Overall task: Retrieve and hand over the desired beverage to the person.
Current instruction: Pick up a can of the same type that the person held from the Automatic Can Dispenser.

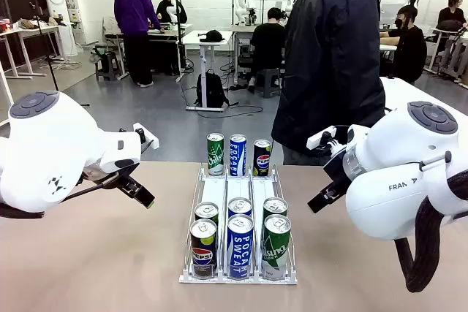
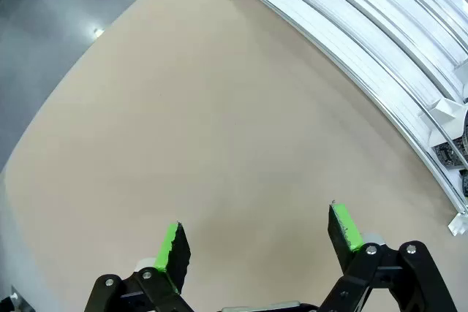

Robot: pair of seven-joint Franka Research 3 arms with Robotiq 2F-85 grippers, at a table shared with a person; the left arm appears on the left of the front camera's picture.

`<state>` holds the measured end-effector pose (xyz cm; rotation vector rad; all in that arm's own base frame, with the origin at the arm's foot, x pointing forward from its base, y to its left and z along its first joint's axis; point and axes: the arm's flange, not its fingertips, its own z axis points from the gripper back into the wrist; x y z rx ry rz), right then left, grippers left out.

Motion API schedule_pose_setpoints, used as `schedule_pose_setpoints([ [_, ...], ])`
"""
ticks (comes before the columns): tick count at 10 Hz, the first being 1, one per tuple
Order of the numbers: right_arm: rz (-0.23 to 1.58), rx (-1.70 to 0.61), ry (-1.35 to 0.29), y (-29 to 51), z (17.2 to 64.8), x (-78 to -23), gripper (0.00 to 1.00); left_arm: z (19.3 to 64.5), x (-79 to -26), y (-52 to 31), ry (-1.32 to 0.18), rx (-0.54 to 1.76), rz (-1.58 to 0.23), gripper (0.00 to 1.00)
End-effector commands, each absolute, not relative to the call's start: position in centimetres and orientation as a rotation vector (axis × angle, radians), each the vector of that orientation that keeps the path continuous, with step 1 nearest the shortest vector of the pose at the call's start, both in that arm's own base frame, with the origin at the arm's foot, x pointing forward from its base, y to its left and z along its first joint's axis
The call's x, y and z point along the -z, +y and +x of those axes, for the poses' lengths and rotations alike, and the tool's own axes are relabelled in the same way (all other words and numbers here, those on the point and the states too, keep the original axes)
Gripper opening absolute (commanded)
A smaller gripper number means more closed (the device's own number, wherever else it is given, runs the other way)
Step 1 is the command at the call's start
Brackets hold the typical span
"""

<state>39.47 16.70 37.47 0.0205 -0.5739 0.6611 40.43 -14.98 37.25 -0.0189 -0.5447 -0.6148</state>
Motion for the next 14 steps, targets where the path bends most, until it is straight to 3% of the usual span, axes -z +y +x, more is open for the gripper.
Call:
schedule_pose_setpoints([
  [1,0.020,-0.661,-0.574,16.70,39.47,-37.46,1.00,40.42,-37.24,-14.99,-0.545,0.615,-0.019,1.00],
  [14,0.020,-0.662,-0.574,16.71,39.47,-37.47,1.00,40.41,-37.25,-15.02,-0.545,0.616,-0.019,1.00],
])
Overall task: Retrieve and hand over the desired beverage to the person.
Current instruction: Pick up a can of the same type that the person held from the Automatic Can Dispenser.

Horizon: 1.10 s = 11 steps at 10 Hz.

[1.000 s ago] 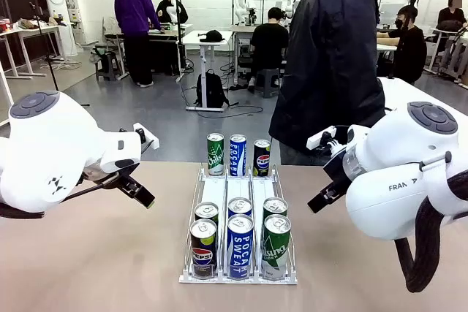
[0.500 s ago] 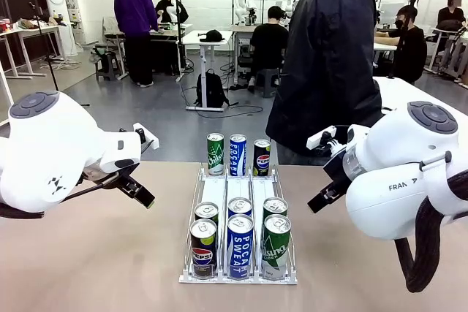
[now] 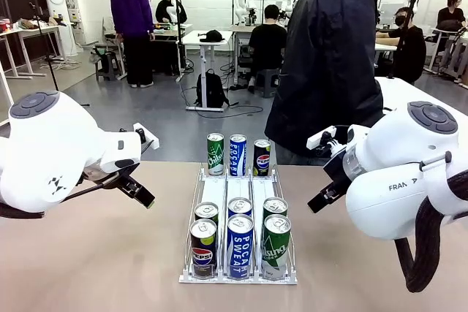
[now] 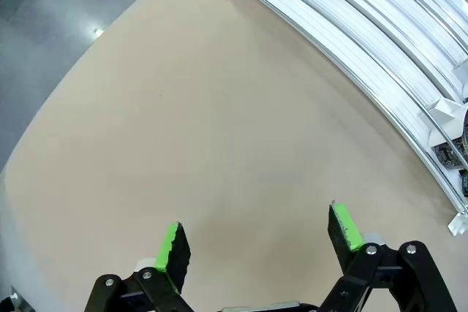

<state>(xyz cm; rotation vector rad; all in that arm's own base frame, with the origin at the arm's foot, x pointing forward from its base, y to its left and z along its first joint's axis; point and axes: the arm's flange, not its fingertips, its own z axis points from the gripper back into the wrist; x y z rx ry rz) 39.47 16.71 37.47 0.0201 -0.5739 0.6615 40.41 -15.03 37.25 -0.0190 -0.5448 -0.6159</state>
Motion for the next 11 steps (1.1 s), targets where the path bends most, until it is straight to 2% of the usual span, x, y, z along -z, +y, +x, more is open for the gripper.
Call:
schedule_pose_setpoints([
  [1,0.035,-0.660,-0.560,16.4,39.8,-39.6,1.00,39.9,-39.0,-14.5,-0.525,0.628,-0.007,1.00],
  [4,0.020,-0.638,-0.516,14.8,38.3,-51.9,1.00,36.5,-49.4,-11.4,-0.524,0.683,-0.020,1.00],
  [7,-0.065,-0.600,-0.583,13.7,33.7,-62.5,1.00,31.8,-57.0,-5.1,-0.633,0.692,-0.025,1.00],
  [9,-0.113,-0.617,-0.522,13.1,32.9,-62.4,1.00,30.1,-58.1,-3.6,-0.677,0.701,-0.023,1.00],
  [10,-0.027,-0.622,-0.596,13.1,32.3,-64.2,1.00,31.3,-58.4,-5.1,-0.643,0.681,-0.027,1.00],
  [11,-0.027,-0.622,-0.596,13.1,32.3,-64.2,1.00,31.3,-58.4,-5.1,-0.643,0.681,-0.027,1.00],
])
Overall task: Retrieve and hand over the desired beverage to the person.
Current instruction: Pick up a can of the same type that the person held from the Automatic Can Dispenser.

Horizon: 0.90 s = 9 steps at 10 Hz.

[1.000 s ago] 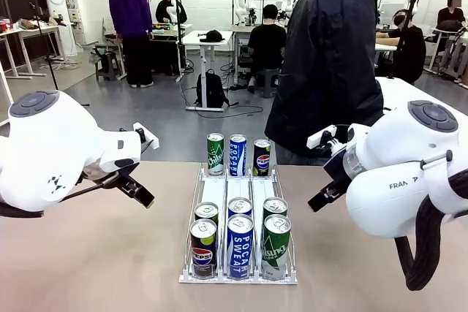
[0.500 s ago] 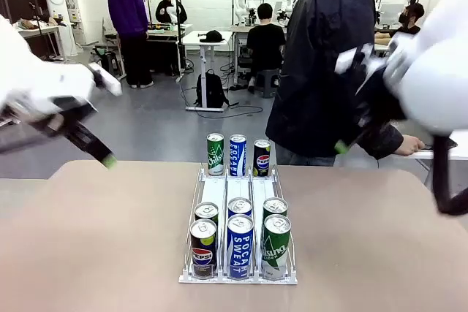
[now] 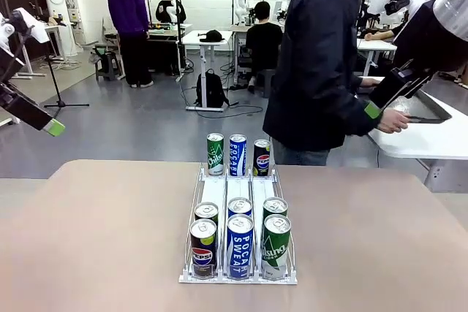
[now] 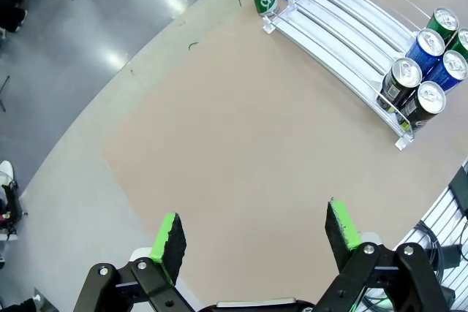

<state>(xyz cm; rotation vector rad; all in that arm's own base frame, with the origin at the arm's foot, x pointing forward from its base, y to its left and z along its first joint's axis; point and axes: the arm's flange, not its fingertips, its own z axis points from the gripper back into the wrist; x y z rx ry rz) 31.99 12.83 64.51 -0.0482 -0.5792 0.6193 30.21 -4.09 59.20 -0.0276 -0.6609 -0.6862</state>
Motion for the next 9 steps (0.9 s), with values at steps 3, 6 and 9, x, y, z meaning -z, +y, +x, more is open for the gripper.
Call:
schedule_pose_setpoints([
  [3,-0.027,-0.622,-0.596,13.1,32.3,-64.2,1.00,31.3,-58.4,-5.1,-0.643,0.681,-0.027,1.00],
  [6,-0.027,-0.622,-0.596,13.1,32.3,-64.2,1.00,31.3,-58.4,-5.1,-0.643,0.681,-0.027,1.00],
  [9,0.091,-0.602,-0.623,6.6,29.4,-67.1,1.00,29.1,-63.3,-0.4,-0.700,0.675,-0.178,1.00],
])
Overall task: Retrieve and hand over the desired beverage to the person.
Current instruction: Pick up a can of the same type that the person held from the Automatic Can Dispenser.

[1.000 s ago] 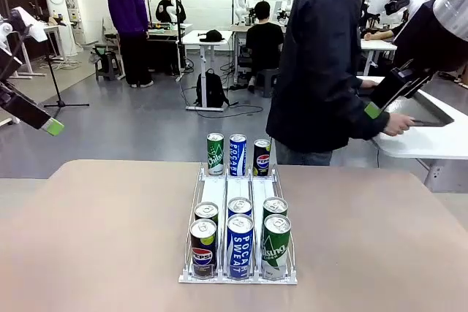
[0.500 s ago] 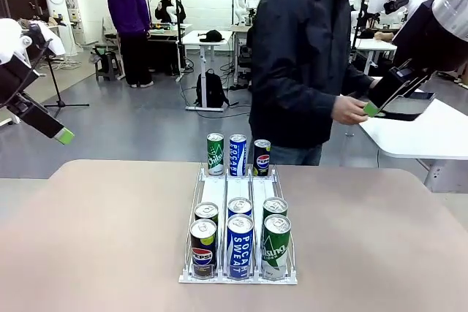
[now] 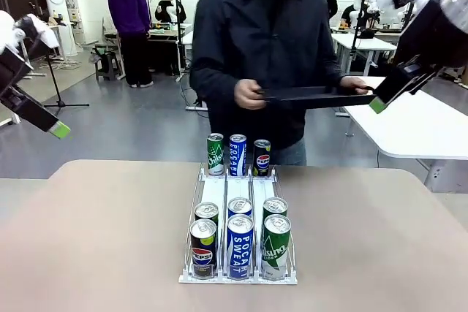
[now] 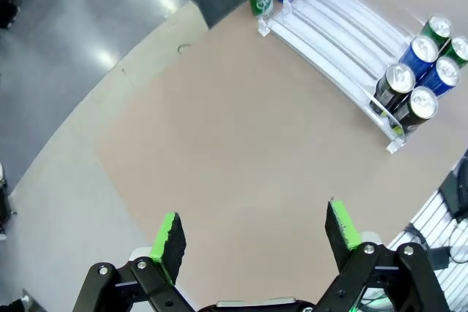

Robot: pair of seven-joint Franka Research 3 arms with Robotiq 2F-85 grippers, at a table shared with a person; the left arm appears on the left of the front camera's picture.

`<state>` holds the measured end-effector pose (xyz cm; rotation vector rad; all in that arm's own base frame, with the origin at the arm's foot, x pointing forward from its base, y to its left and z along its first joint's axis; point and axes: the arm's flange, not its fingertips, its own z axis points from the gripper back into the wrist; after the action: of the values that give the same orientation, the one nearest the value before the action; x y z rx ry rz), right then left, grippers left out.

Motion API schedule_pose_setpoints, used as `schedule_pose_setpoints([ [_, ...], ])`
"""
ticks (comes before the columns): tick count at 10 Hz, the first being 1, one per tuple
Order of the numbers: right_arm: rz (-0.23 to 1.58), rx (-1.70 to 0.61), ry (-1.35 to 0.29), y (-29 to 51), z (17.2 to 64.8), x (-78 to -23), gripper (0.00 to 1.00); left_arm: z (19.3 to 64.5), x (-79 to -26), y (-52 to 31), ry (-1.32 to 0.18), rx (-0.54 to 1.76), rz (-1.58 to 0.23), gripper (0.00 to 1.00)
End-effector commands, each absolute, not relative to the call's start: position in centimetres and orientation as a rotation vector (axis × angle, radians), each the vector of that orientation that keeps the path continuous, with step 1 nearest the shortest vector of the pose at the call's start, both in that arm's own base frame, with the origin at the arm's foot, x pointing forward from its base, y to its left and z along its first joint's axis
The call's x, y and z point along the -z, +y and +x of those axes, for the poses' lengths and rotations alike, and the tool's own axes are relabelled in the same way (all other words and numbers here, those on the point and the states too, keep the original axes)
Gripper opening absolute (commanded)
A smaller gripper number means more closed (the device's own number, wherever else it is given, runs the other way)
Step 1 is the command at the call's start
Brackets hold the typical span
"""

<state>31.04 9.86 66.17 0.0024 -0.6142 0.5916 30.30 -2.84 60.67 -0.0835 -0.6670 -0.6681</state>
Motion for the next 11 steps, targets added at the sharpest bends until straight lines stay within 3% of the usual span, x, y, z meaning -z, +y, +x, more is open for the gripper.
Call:
schedule_pose_setpoints([
  [1,0.131,-0.592,-0.627,4.4,28.3,-67.5,1.00,28.5,-64.7,1.3,-0.725,0.653,-0.238,1.00],
  [6,0.371,-0.497,-0.751,-5.8,24.2,-68.5,1.00,26.5,-65.8,10.7,-0.759,0.468,-0.325,1.00],
  [11,0.400,-0.415,-0.763,-9.0,23.8,-68.6,1.00,25.9,-65.3,13.6,-0.786,0.368,-0.354,1.00],
])
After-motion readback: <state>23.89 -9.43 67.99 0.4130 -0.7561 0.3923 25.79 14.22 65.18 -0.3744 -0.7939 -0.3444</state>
